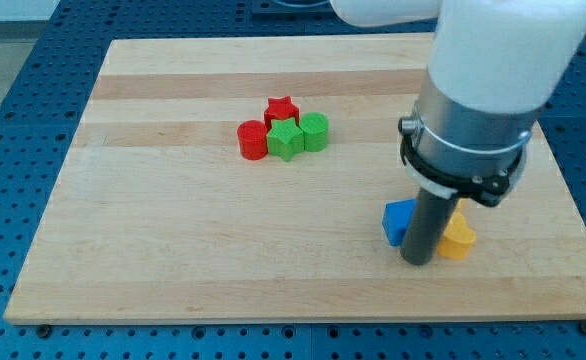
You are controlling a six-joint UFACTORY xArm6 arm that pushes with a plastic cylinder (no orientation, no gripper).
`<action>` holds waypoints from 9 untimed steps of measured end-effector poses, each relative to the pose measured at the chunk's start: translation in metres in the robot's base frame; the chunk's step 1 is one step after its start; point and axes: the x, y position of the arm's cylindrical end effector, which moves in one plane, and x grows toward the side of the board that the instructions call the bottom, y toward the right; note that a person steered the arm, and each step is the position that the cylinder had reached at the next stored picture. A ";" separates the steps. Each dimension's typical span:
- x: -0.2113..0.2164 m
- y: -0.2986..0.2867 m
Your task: Move yellow heart into the blue triangle
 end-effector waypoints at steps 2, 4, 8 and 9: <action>0.009 0.000; 0.054 0.069; 0.010 0.100; 0.011 0.069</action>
